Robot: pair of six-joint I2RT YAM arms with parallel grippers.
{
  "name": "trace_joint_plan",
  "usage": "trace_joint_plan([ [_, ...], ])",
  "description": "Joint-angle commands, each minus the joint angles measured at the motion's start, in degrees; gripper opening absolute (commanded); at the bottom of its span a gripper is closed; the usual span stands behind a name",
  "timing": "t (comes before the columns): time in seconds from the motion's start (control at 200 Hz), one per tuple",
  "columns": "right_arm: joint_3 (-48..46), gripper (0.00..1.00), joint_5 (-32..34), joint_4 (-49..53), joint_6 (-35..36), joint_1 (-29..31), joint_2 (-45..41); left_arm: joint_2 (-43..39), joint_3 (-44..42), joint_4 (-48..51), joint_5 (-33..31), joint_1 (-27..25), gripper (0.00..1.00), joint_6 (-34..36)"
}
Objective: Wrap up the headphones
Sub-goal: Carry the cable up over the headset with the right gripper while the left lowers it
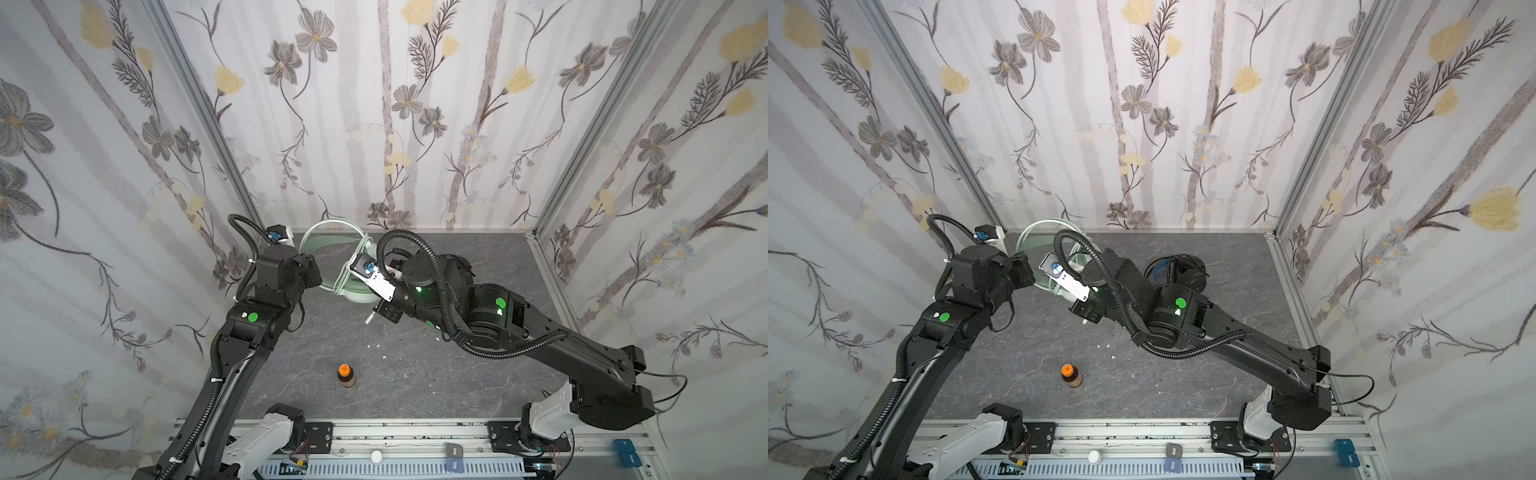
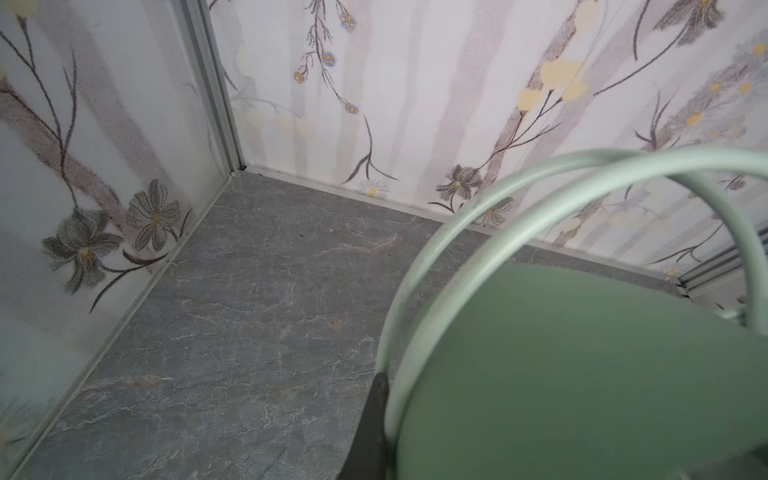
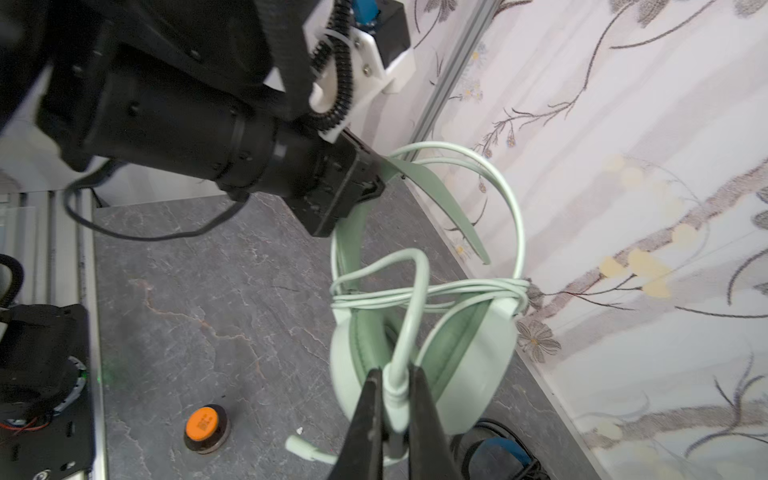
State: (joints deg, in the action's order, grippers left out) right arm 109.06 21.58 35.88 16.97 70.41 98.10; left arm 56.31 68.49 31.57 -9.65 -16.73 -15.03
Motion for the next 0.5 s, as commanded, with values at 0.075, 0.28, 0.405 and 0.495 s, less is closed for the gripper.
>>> trace_joint_plan([
  [0.075,0.83,0.00,4.67,1.78,1.88,-4.07,-0.63,-2.67,-1.81,0.40,8.97,0.03,0.00,5.71],
  [0.28,-0.59,0.00,4.36,2.77,2.28,-8.43,-1.68,-4.49,-3.26,1.03,14.10,0.03,0.00,4.75],
  [0.405,-2.95,0.00,2.63,2.68,1.68,-10.92,-2.69,-5.08,-3.45,0.83,15.83,0.02,0.00,4.15],
  [0.495,-5.47,0.00,1.74,2.20,0.92,-12.74,-3.47,-5.44,-3.54,0.41,17.44,-0.05,0.00,3.62],
])
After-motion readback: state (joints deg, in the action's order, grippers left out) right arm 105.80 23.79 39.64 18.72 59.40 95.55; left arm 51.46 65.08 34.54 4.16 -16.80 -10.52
